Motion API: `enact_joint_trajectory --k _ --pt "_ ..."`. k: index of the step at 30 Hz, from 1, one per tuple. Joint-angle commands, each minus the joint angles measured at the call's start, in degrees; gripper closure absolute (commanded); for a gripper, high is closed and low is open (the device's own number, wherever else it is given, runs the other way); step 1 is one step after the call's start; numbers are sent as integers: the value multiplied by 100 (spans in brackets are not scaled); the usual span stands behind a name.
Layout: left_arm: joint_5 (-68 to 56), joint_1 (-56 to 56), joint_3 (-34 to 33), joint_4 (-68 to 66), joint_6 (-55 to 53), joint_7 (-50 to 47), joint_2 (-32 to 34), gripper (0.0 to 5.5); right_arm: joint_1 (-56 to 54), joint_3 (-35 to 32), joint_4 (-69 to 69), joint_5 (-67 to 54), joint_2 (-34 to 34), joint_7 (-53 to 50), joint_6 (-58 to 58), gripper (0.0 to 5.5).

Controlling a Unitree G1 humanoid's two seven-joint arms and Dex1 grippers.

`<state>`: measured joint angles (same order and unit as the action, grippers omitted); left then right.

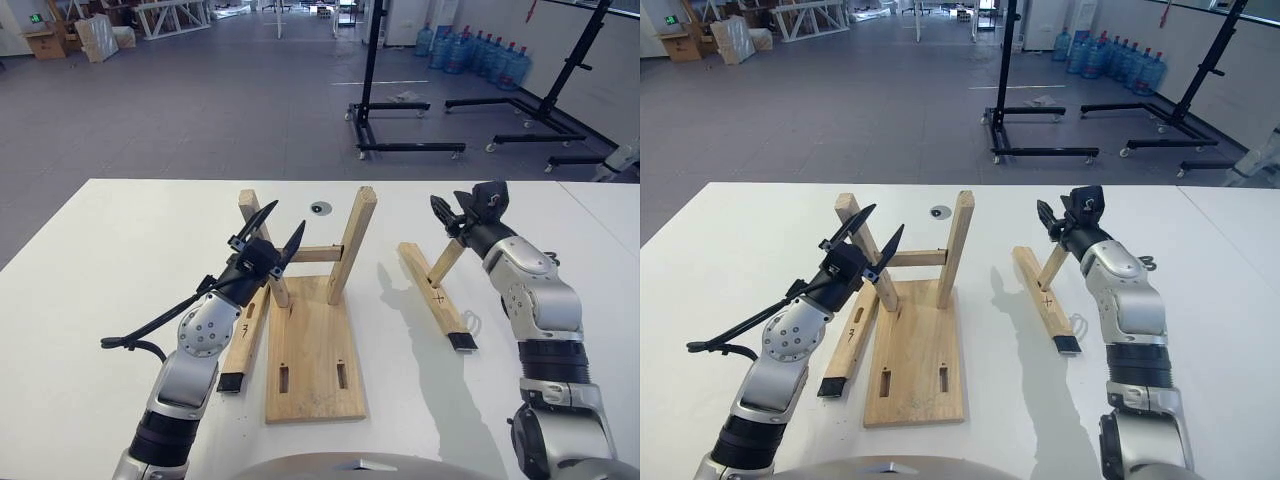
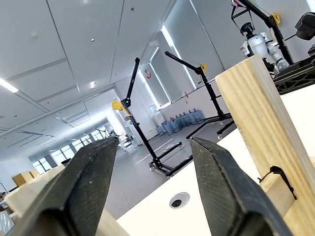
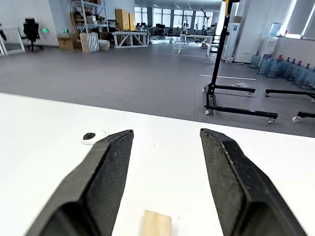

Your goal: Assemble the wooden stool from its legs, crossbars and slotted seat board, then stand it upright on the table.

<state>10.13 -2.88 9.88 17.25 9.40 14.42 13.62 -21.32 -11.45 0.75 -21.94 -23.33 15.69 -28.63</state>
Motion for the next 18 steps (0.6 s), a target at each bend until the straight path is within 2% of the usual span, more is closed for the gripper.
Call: enact_joint_trajectory --k 1,3,8,10,14,18 --pt "26 36 -28 -30 37 -10 43 282 -131 -388 -336 -335 82 -157 -337 301" --pt "32 47 -33 -33 48 -21 43 282 -300 -606 -499 -471 51 -228 -308 301" --pt "54 79 -56 12 37 -58 40 282 -401 -1309 -779 -232 -118 -617 597 301" --pt "68 116 -57 60 15 -81 28 282 77 -1432 -628 -115 -285 -497 620 301" --pt "94 301 -39 230 -47 -141 -6 282 1751 -1792 -531 -112 -253 -316 238 245" --pt "109 425 -30 354 -117 -155 -17 282 3541 -1005 -1834 -636 -42 288 -918 188"
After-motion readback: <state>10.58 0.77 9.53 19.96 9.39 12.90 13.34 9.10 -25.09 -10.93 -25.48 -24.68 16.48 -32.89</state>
